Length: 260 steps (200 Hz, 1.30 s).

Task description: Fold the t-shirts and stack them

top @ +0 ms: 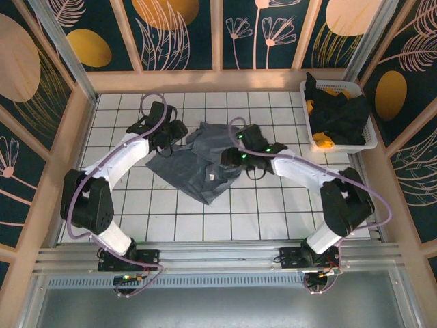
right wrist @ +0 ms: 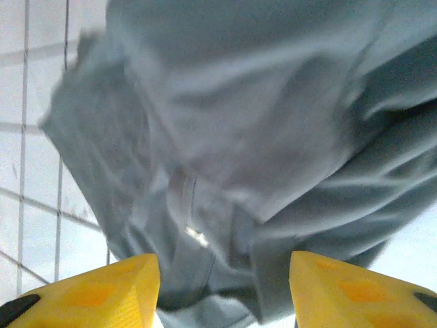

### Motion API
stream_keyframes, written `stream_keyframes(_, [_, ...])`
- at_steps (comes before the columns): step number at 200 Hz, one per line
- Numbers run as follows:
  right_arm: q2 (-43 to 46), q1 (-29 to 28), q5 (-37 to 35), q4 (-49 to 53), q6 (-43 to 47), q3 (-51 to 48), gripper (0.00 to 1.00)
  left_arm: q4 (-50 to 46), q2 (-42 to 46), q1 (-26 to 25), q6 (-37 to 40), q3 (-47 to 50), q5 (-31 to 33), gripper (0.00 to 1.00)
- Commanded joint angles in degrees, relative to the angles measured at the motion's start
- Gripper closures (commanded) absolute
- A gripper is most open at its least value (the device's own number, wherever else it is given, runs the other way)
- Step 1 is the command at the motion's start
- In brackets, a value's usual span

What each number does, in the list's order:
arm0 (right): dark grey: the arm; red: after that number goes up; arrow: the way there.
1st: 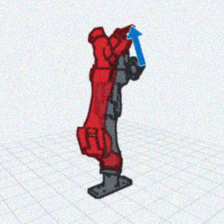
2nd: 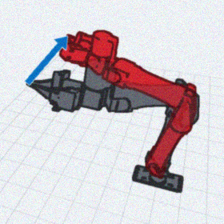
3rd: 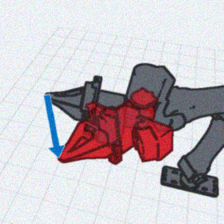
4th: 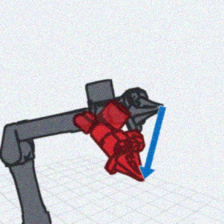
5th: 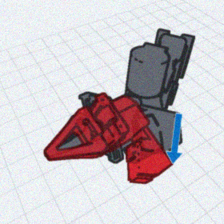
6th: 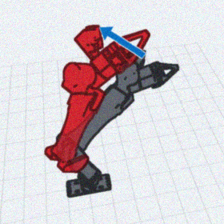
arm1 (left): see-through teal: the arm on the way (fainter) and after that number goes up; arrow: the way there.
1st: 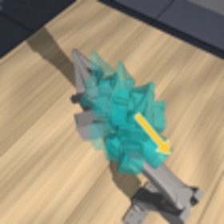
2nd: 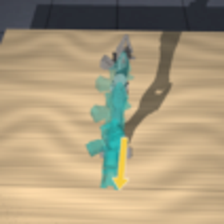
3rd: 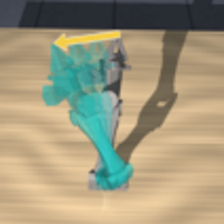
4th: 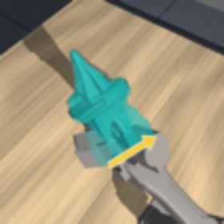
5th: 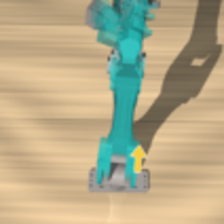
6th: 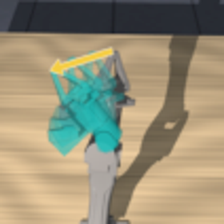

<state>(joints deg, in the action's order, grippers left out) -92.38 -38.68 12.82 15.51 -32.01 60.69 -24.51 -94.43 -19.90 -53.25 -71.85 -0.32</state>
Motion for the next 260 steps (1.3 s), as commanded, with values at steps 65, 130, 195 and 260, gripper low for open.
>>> stream_keyframes(65, [-13.4, -14.5, -7.0, 10.3, 17.9, 13.3, 0.38, -5.5, -0.3, 6.3, -3.5, 12.6, -1.5, 0.51])
stream_keyframes(130, [-19.5, -17.0, -11.6, 15.2, 18.4, 16.4, 0.46, -2.5, -1.4, 6.5, -3.7, 18.8, -1.6, 0.43])
stream_keyframes(195, [-19.8, -17.2, -12.2, 15.3, 16.2, 14.0, 0.64, 4.3, -7.1, 6.5, -4.3, 20.0, -3.2, 0.53])
stream_keyframes(260, [-8.0, -12.0, -13.2, 10.7, 10.0, 9.1, 1.0, 7.6, -6.6, 6.5, -4.2, 16.9, -2.0, 1.0])
